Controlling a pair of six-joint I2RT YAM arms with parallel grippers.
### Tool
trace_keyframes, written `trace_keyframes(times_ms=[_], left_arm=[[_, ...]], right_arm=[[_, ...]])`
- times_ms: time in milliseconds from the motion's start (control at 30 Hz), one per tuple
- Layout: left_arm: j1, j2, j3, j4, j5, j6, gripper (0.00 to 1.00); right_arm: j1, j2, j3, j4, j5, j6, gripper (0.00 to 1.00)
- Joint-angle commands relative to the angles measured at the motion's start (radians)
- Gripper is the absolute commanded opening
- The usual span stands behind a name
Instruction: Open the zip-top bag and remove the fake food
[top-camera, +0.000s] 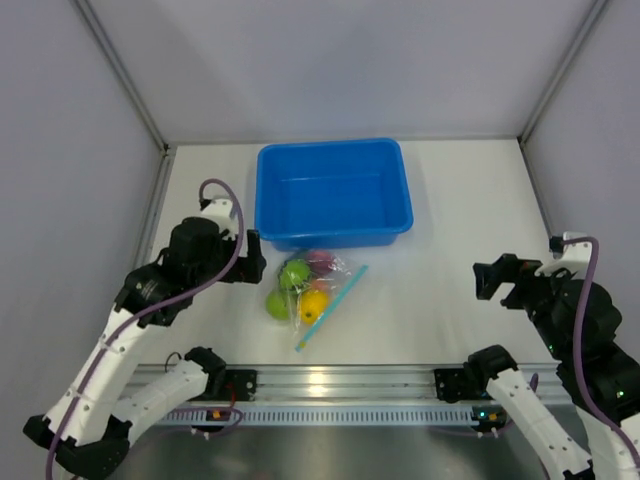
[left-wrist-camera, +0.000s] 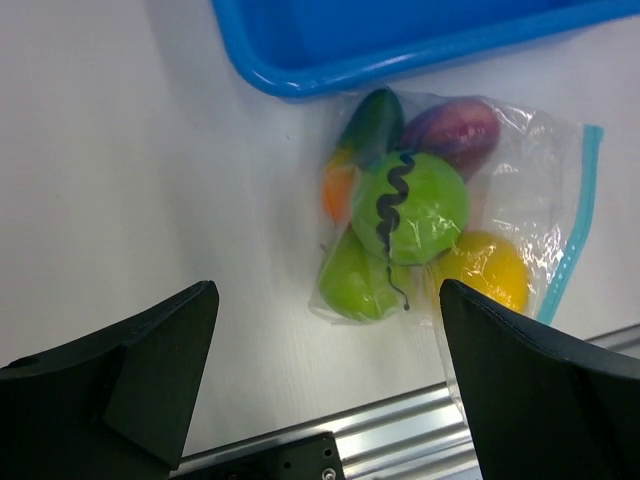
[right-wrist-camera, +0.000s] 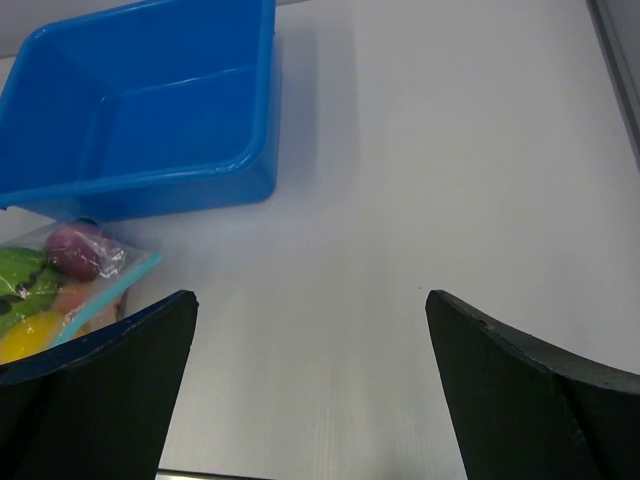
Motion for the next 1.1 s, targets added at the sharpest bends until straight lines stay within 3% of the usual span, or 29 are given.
trace_keyframes(times_ms=[0,267,400,633,800,900,1067], left_arm=[[-0.055,0.056,0.044,0.016,0.077,0.038,0.99],[-0.262,0.211,0.128,0.013,-0.130,-0.007,0.98],[-0.452,0.333,0.171,0.007,-0.360,-0.079,0.98],[-0.655,0.532,0.202,0.007,-0.515,-0.172,0.98],[-0.774,0.639,0.262,0.010,-0.537,-0.209,0.97],[-0.819,0.698,0.291,0.007,-0.555,-0.215,0.94],[-0.837,0.784,0.302,0.007,-0.549,-0.231,0.73]], right_arm=[[-0.009,0.014,-0.017,0.029,-0.041,0.017,0.99],[-0.009,0.017,-0.077,0.026,-0.059,0.034,0.99],[-0.009,0.024,-0.079,0.034,-0.062,0.037,0.99],[-0.009,0.018,-0.080,0.028,-0.074,0.037,0.99],[-0.009,0.015,-0.088,0.031,-0.090,0.041,0.99],[-0.009,0.004,-0.103,0.038,-0.102,0.046,0.99],[-0.009,-0.008,-0.115,0.044,-0.114,0.050,0.99]])
